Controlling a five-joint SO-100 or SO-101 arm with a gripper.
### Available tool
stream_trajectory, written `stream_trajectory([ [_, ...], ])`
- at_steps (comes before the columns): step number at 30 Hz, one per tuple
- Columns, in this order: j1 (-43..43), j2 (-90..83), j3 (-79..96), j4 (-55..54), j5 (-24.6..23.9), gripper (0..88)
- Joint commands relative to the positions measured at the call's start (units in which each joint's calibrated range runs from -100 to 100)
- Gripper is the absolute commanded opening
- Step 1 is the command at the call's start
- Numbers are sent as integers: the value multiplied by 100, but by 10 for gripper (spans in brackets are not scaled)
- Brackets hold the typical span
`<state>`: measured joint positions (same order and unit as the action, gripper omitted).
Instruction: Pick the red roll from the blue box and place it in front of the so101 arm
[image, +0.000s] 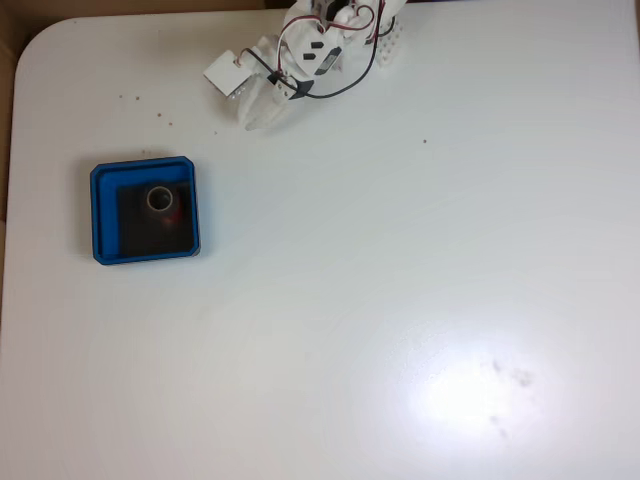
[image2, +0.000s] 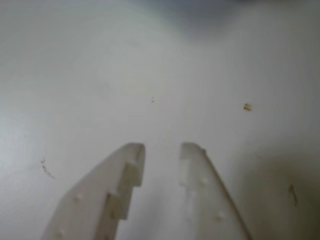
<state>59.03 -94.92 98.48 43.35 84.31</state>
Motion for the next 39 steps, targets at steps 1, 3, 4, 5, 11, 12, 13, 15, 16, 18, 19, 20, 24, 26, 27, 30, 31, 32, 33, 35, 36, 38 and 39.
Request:
stream_trajectory([
  [1, 23, 152, -333, -218, 19, 8],
  [3, 13, 637, -584, -482, 19, 8],
  [4, 13, 938, -728, -663, 19, 8],
  [5, 13, 1256, -899, -845, 19, 8],
  [11, 13, 2987, -2004, -1909, 36, 8],
  [12, 13, 3246, -2202, -2008, 36, 8],
  [13, 13, 3497, -2417, -2074, 36, 8],
  [15, 23, 3999, -2920, -2091, 45, 8],
  [16, 42, 4241, -3181, -2083, 54, 8],
  [18, 62, 4718, -3702, -2049, 115, 8],
  [19, 72, 4960, -3954, -2049, 194, 8],
  [20, 81, 5203, -4205, -2049, 299, 8],
  [24, 140, 6081, -5050, -2041, 868, 8],
  [26, 140, 6448, -5382, -2033, 1105, 8],
  [27, 140, 6632, -5544, -2033, 1175, 8],
  [30, 140, 7209, -6002, -2033, 1158, 8],
  [31, 140, 7443, -6164, -2033, 1140, 8],
  [32, 140, 7661, -6352, -2033, 1140, 8],
  [33, 140, 7870, -6532, -2033, 1140, 8],
  [35, 130, 8288, -6919, -2033, 1149, 8],
  [36, 130, 8489, -7134, -2033, 1149, 8],
  [38, 130, 8873, -7565, -2033, 1140, 8],
  [39, 130, 9057, -7790, -2033, 1140, 8],
])
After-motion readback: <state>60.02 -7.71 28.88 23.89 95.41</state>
